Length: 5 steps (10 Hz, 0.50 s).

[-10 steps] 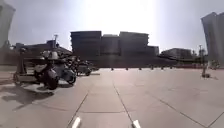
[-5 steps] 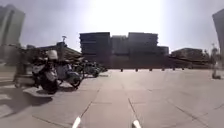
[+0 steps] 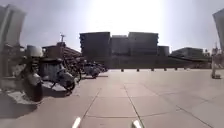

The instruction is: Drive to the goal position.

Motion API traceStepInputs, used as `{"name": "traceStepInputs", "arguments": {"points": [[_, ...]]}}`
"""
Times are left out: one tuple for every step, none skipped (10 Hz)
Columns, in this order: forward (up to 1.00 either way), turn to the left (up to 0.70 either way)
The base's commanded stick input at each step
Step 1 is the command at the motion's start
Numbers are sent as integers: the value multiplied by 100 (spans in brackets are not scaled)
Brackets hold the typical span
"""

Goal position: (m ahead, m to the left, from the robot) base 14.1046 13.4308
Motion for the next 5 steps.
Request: {"name": "traceStepInputs", "arguments": {"points": [[100,0],[100,0],[100,0],[100,0],[100,0]]}}
